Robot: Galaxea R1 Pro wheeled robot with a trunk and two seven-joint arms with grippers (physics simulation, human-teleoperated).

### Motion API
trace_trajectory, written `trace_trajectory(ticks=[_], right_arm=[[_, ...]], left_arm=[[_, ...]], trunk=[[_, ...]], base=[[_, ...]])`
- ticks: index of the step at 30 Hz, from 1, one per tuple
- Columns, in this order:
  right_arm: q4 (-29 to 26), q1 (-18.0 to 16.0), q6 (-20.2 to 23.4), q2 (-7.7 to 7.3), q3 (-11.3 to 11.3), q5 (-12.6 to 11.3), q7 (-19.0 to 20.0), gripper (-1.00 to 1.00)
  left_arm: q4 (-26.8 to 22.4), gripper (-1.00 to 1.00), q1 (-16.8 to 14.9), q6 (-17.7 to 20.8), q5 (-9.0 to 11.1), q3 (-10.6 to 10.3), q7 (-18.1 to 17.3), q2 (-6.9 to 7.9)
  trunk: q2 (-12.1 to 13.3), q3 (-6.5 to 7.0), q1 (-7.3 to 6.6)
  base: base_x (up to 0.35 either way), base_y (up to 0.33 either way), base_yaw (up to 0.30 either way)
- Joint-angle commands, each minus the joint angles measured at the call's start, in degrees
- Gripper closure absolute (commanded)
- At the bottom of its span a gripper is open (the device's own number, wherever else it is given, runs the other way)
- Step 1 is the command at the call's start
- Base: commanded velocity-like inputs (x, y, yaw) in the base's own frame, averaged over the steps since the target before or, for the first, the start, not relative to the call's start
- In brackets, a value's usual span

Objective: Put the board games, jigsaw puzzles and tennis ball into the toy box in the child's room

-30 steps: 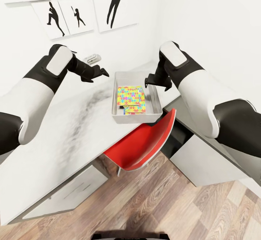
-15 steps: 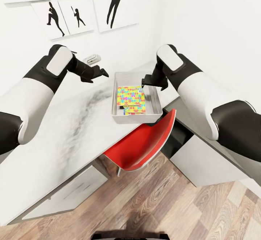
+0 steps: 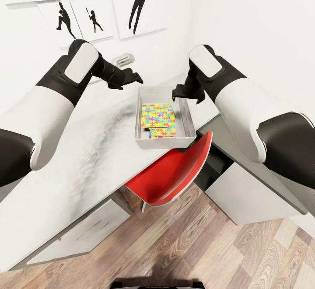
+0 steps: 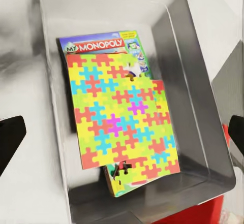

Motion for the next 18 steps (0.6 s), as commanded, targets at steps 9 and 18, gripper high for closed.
trace_trajectory(ticks=[9,18], right_arm=[[2.55,2.88,0.1,0.0,0.1,-0.82,-0.53,-1.0],[2.62,5.19,0.1,0.0,0.19,-0.86,-0.53,-1.0]], left_arm=[[-0.67,-1.0,1.62,-0.01,0.87,-0.3,0.35,-2.85],[-0.64,-1.0,1.78,-0.02,0.35,-0.4,0.49,-5.63]], trunk=[[-0.1,-0.09,0.03],[-0.1,-0.09,0.03]], base=[[0.0,0.0,0.0],[0.0,0.0,0.0]])
